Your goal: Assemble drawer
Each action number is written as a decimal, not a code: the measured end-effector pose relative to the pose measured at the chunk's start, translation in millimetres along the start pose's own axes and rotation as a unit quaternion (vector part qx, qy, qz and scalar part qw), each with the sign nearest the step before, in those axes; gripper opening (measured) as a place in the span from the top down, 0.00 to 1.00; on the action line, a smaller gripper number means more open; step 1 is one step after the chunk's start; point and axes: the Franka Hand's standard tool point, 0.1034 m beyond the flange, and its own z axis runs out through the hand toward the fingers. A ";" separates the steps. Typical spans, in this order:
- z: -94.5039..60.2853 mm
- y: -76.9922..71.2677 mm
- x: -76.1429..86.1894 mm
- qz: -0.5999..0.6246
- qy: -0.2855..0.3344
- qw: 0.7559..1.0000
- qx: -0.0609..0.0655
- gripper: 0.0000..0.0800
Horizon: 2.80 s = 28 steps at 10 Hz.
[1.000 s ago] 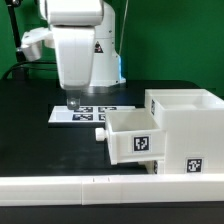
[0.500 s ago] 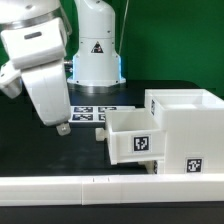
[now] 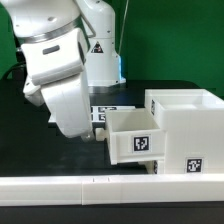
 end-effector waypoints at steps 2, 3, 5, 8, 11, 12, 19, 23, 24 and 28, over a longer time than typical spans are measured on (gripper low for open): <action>-1.8 5.1 12.7 0.022 0.001 1.000 -0.002 0.19; -1.8 7.3 21.0 0.032 0.000 0.999 -0.002 0.19; -0.1 7.4 23.9 0.066 -0.011 0.998 -0.001 0.19; 3.8 6.6 27.1 0.108 -0.022 0.994 0.001 0.19; 7.7 3.9 28.6 0.123 -0.025 0.992 0.002 0.19; 5.4 2.7 30.1 0.123 -0.026 0.992 0.001 0.19; 4.7 0.1 24.5 0.112 -0.033 0.993 0.001 0.19; 1.3 -16.4 -4.5 0.005 -0.030 1.000 0.010 0.19; 4.1 -20.7 -2.9 0.004 -0.030 0.999 0.014 0.19; 6.1 -19.4 1.6 0.000 -0.029 0.999 0.014 0.19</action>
Offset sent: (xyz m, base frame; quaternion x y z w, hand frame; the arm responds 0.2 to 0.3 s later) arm 0.0152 0.0386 0.0134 -0.0074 0.0046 0.0472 0.9988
